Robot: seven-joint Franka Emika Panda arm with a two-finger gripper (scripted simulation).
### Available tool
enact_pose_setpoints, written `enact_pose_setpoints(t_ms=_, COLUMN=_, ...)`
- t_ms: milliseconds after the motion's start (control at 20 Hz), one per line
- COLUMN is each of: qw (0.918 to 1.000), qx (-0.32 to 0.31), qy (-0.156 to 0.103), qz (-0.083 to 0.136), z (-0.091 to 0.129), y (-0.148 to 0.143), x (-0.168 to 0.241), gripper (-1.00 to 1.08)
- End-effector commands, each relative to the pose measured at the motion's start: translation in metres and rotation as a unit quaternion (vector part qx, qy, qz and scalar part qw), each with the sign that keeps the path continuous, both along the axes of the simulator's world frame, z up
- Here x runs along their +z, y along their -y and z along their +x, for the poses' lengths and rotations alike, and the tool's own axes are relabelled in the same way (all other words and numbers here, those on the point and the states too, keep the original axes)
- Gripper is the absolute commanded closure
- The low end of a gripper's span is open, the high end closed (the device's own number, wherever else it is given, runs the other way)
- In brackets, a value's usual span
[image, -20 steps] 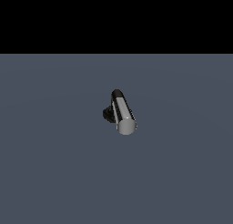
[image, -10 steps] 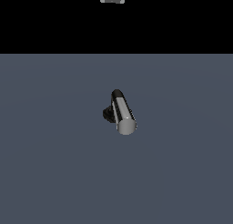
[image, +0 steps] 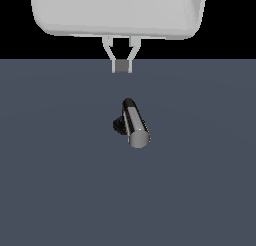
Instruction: Turn on the faucet by rotating a designated handle.
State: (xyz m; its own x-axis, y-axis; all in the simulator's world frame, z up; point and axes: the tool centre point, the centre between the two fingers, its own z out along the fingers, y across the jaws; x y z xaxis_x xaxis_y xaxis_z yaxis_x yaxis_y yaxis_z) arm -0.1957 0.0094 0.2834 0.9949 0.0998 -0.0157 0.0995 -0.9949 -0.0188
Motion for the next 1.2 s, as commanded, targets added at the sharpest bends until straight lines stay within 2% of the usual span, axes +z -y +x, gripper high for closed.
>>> enact_pose_setpoints(t_ms=0, qw=1.0000, qx=0.006, qy=0.001, qz=-0.001, z=0.006, y=-0.001, x=-0.019, gripper=1.08)
enact_pose_setpoints(t_ms=700, qw=0.9994, qx=0.035, qy=0.006, qz=-0.005, z=0.042, y=-0.009, x=-0.119, gripper=1.08)
enact_pose_setpoints(t_ms=1150, qw=0.9988, qx=0.048, qy=0.008, qz=-0.007, z=0.060, y=-0.013, x=-0.162, gripper=1.08)
